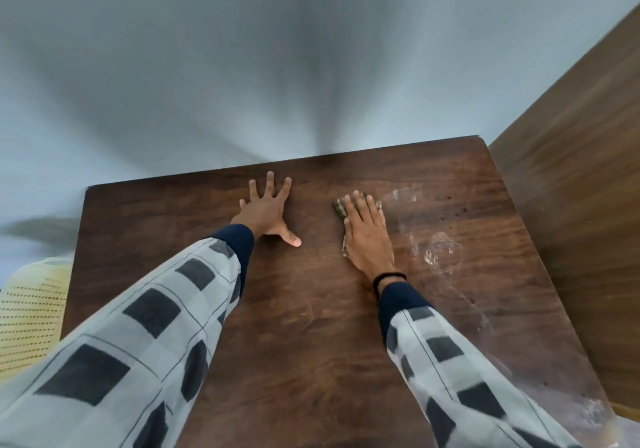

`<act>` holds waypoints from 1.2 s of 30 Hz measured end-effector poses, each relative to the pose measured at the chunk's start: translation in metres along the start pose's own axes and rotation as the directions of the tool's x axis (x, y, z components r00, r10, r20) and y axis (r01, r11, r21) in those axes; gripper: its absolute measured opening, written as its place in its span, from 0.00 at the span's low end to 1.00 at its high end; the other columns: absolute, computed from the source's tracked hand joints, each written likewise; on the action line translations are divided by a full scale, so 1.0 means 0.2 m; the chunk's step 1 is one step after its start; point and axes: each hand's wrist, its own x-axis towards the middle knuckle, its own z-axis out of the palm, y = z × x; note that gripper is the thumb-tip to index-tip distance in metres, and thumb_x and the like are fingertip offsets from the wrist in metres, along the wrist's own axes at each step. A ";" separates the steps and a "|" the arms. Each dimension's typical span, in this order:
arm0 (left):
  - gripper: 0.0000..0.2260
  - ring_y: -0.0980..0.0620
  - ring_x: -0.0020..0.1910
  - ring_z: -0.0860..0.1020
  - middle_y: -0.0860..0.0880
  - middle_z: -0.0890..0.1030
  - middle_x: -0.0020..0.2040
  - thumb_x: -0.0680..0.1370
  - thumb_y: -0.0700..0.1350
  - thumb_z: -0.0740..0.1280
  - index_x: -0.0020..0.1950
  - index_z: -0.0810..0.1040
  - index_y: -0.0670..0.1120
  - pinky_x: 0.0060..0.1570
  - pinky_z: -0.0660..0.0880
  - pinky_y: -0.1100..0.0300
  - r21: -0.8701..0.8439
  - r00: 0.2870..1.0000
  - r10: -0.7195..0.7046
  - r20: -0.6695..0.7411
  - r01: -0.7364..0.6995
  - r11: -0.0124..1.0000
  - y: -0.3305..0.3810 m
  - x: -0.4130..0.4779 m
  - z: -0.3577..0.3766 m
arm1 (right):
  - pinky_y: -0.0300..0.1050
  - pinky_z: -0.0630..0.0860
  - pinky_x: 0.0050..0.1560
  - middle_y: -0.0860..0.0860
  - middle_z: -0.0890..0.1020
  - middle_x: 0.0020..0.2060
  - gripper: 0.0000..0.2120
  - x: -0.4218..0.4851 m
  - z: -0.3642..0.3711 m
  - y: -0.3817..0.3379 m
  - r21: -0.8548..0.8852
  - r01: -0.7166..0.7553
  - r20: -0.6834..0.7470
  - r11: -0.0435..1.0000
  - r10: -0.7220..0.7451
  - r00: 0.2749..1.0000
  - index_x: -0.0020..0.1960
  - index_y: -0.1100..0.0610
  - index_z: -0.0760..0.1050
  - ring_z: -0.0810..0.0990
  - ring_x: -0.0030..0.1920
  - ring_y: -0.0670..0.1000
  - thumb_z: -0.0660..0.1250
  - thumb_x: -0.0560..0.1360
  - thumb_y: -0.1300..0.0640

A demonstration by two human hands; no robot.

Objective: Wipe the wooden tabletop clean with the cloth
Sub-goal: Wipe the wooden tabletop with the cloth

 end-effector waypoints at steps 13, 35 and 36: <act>0.68 0.33 0.76 0.30 0.48 0.26 0.77 0.59 0.62 0.82 0.79 0.32 0.58 0.72 0.45 0.28 0.016 1.000 -0.008 -0.003 0.008 1.000 0.00 0.03 0.01 | 0.53 0.47 0.79 0.50 0.55 0.81 0.24 0.02 -0.04 0.06 -0.017 0.101 0.038 0.995 -0.100 0.994 0.81 0.52 0.57 0.50 0.81 0.53 0.48 0.85 0.54; 0.68 0.32 0.76 0.31 0.47 0.26 0.77 0.60 0.63 0.82 0.79 0.31 0.57 0.71 0.46 0.28 0.031 1.000 -0.008 0.003 0.007 1.000 0.02 0.03 0.00 | 0.53 0.40 0.80 0.52 0.52 0.81 0.24 0.40 -0.06 0.00 -0.018 0.010 0.023 1.000 -0.010 1.000 0.81 0.53 0.54 0.47 0.81 0.57 0.48 0.85 0.55; 0.68 0.32 0.76 0.31 0.47 0.26 0.77 0.59 0.63 0.82 0.79 0.31 0.57 0.71 0.46 0.28 0.037 1.000 -0.009 -0.001 0.009 0.999 0.02 0.02 0.01 | 0.52 0.40 0.80 0.51 0.52 0.81 0.24 0.31 -0.05 0.00 -0.022 0.096 0.054 0.995 -0.095 0.994 0.81 0.53 0.54 0.46 0.81 0.55 0.48 0.86 0.55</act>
